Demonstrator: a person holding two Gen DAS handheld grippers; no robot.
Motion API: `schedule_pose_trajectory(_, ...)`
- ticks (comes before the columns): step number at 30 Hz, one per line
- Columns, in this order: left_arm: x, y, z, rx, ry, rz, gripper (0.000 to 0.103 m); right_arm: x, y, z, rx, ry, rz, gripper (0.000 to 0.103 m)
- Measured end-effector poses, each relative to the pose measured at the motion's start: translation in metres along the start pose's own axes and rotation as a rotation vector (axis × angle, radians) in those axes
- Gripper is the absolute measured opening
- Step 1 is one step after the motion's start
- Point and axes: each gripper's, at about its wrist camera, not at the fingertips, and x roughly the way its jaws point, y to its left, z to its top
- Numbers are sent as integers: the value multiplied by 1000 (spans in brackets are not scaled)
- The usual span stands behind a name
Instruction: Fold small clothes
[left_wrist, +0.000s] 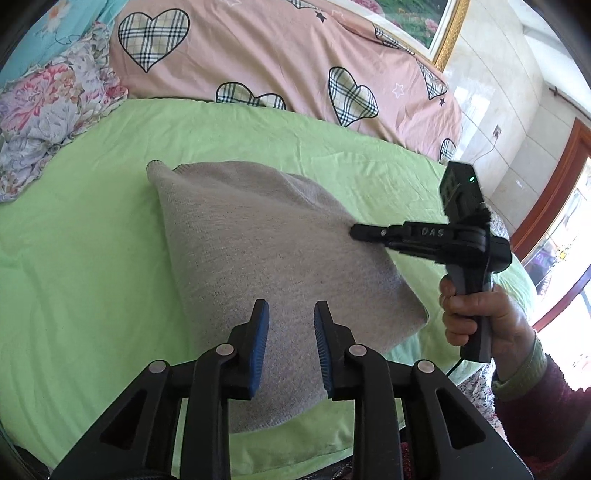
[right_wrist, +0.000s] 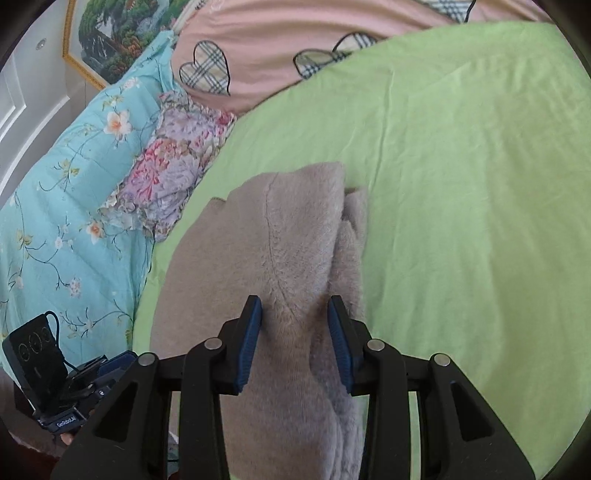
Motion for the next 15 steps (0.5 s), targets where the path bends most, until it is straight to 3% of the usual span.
schedule_pose_trajectory(4,1,1,3,1,-18,-12,35,-22,13,3,-79,-78,-28,15)
schedule_pose_trajectory(7,9,4,6,-8,-16,-33,35,1,4,-6,-93,6,-97,15)
schedule_pose_trajectory(9,12,5,10,1,-19,-29,35,4,-4,-9,-62,12,-101,17)
schedule_pose_trajectory(13,16,11,21,-7,-44,-40,35,-24,15,-6,-110,-104,-183,24)
schedule_pose_trajectory(15,25,18,26,-36,-24,-44,35,-28,33,-2,-152,-126,-136,24)
